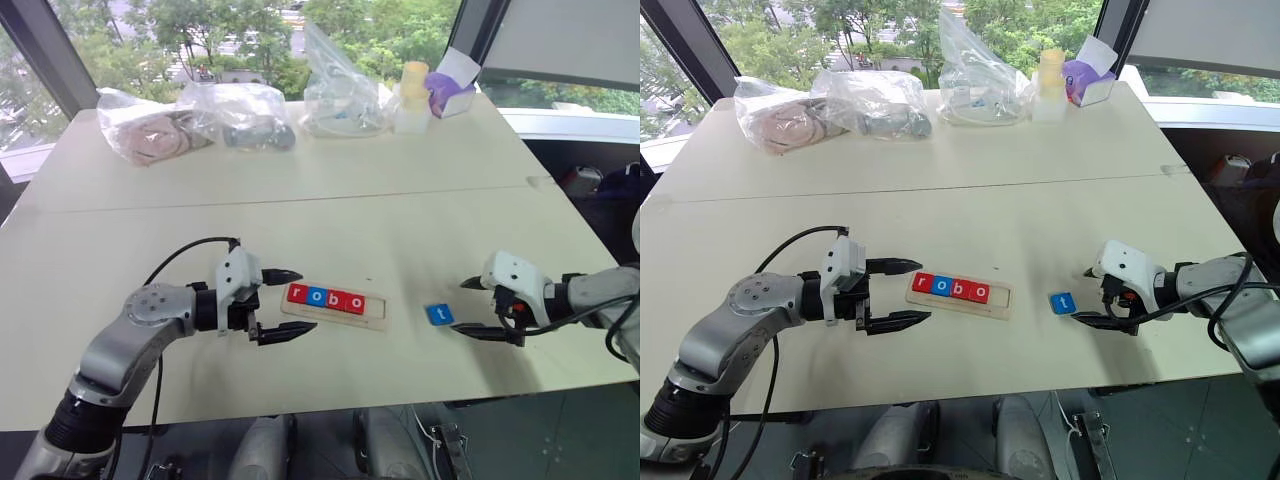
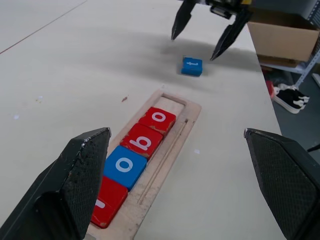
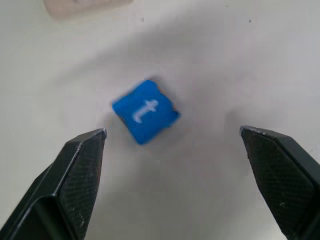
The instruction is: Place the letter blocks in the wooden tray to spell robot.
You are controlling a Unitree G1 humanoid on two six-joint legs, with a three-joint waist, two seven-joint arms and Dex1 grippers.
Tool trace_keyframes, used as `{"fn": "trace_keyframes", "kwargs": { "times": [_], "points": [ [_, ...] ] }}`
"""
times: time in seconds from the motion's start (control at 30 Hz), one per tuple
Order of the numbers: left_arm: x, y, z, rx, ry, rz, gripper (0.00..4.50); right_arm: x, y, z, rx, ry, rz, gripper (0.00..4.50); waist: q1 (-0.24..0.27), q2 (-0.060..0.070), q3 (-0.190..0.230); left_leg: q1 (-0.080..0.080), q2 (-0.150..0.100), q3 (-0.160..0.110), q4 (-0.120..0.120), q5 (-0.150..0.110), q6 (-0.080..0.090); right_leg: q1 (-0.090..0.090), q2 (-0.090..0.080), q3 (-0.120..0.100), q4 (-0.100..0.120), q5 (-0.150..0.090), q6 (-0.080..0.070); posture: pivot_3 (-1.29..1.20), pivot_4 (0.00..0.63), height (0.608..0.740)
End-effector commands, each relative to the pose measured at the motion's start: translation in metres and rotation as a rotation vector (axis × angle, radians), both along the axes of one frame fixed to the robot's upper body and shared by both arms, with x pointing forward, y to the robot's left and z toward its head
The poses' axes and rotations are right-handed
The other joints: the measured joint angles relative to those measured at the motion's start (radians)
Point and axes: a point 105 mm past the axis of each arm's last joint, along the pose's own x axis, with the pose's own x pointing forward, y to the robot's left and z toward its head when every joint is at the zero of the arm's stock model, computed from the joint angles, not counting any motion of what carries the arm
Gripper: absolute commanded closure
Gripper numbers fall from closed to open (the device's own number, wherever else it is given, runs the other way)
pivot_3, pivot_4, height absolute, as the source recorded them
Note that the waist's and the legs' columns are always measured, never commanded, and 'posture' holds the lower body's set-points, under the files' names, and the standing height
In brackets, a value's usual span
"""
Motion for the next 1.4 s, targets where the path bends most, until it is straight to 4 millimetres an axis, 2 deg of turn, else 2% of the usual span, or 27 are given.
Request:
{"fn": "trace_keyframes", "kwargs": {
  "times": [0.03,0.2,0.4,0.5,0.63,0.67,0.77,0.9,0.97,1.03,1.23,1.4],
  "points": [
    [-0.001,0.001,0.011,-0.008,-0.047,0.005,0.00,0.009,0.003,0.000,0.020,-0.021,0.090,0.08,0.000,0.000,0.000,0.000,0.000,0.000,0.000,0.000,0.000,0.000,0.000,0.000,0.000,0.000,0.000,0.00,0.150,0.740],
    [-0.003,0.003,0.012,-0.006,-0.049,0.022,0.00,0.010,0.001,-0.015,0.014,0.018,0.159,0.08,0.004,0.000,0.000,0.000,0.000,-0.001,0.000,0.000,0.000,0.000,0.000,0.000,0.000,0.000,0.001,0.00,0.150,0.740],
    [-0.004,0.005,0.012,-0.003,-0.050,0.036,0.00,0.005,0.005,-0.021,-0.002,0.021,0.223,0.08,0.003,0.001,0.000,0.000,0.000,-0.001,0.000,0.000,0.000,0.000,0.000,0.001,0.001,0.000,0.000,0.00,0.150,0.740],
    [-0.004,0.005,0.013,-0.004,-0.052,0.041,0.00,0.005,0.011,-0.021,0.007,-0.002,0.240,0.93,0.003,0.001,0.000,0.000,0.000,-0.001,0.000,0.000,0.000,0.000,0.000,0.001,0.001,0.000,0.000,0.00,0.150,0.740],
    [-0.004,0.006,0.013,-0.002,-0.052,0.042,0.00,0.004,0.020,-0.019,0.024,-0.027,0.260,3.04,0.001,0.001,0.000,0.001,0.000,-0.001,0.000,0.000,0.000,0.000,0.000,0.001,0.001,0.000,0.000,0.00,0.150,0.740],
    [-0.004,0.006,0.013,-0.002,-0.052,0.042,0.00,0.004,0.022,-0.018,0.027,-0.033,0.263,3.40,0.002,0.001,0.000,0.001,0.000,-0.001,0.000,0.000,0.000,0.000,0.000,0.001,0.001,0.000,0.000,0.00,0.150,0.740],
    [-0.005,0.006,0.013,-0.001,-0.051,0.041,0.00,0.003,0.030,-0.015,0.032,-0.054,0.274,3.39,0.003,0.001,0.000,0.001,0.000,-0.001,0.000,0.000,0.000,0.000,0.000,0.001,0.001,0.000,0.000,0.00,0.150,0.740],
    [-0.006,0.007,0.013,0.001,-0.048,0.039,0.00,0.005,0.050,-0.001,0.086,-0.089,0.263,3.39,0.002,0.001,0.000,0.001,0.000,-0.001,0.000,0.000,0.000,0.000,0.000,0.001,0.002,0.000,0.000,0.00,0.150,0.740],
    [-0.006,0.007,0.013,0.001,-0.045,0.040,0.00,0.004,0.070,0.010,0.131,-0.087,0.257,3.39,0.004,0.001,0.000,0.000,0.000,-0.001,0.000,0.000,0.000,-0.001,0.000,0.001,0.002,0.000,0.000,0.00,0.150,0.740],
    [-0.007,0.007,0.013,0.002,-0.043,0.039,0.00,0.002,0.081,0.013,0.138,-0.061,0.245,3.39,0.004,0.001,0.000,0.000,0.000,-0.001,0.000,0.000,0.000,-0.001,0.000,0.001,0.002,0.000,0.000,0.00,0.150,0.740],
    [-0.007,0.006,0.013,0.001,-0.042,0.040,0.00,0.001,0.101,0.011,0.132,-0.024,0.228,3.39,0.010,0.001,0.000,0.000,-0.001,-0.001,0.000,0.000,0.000,-0.001,-0.001,0.001,0.001,0.000,-0.001,0.00,0.150,0.740],
    [-0.008,0.005,0.013,0.000,-0.041,0.041,0.00,0.000,0.108,0.005,0.110,-0.010,0.228,3.39,0.010,0.001,0.000,0.000,-0.001,-0.001,0.000,0.000,0.000,-0.001,-0.001,0.001,0.001,0.000,-0.001,0.00,0.150,0.740]
  ]
}}
